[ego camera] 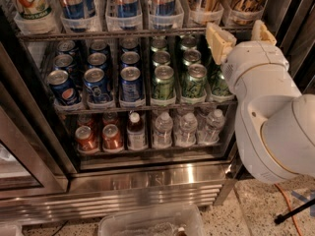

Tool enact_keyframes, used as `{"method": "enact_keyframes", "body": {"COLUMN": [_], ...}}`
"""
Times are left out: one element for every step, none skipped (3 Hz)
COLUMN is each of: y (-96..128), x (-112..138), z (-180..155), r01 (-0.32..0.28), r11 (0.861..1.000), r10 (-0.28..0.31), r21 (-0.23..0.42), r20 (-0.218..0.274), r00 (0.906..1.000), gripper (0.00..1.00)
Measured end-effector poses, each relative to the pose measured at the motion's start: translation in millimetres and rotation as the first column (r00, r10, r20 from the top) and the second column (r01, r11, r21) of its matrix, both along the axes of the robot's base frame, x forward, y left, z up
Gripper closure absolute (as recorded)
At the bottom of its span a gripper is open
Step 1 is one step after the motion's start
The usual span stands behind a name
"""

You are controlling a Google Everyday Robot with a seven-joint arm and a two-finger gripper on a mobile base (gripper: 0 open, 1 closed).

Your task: Pick orange can from top shelf of fridge

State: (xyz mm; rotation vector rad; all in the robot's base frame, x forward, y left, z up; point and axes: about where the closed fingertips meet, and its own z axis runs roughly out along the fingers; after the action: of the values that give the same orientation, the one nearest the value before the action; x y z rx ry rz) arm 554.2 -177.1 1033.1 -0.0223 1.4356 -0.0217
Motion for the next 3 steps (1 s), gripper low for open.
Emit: {"method": "enact_keyframes", "body": {"y": [0.0,0.0,-3.4], "x": [0.0,0.0,3.9], "z": [0.0,0.0,1.4], "r01": [0.0,0.0,0.014], "r11": [1.0,1.0,1.0], "r10": [0.0,0.0,-0.014], "r21": [0.0,0.0,-0.001], "r20": [0.0,0.0,0.008], "r00": [1.0,1.0,0.9999], "gripper": [0.28,0.32,0.28]}}
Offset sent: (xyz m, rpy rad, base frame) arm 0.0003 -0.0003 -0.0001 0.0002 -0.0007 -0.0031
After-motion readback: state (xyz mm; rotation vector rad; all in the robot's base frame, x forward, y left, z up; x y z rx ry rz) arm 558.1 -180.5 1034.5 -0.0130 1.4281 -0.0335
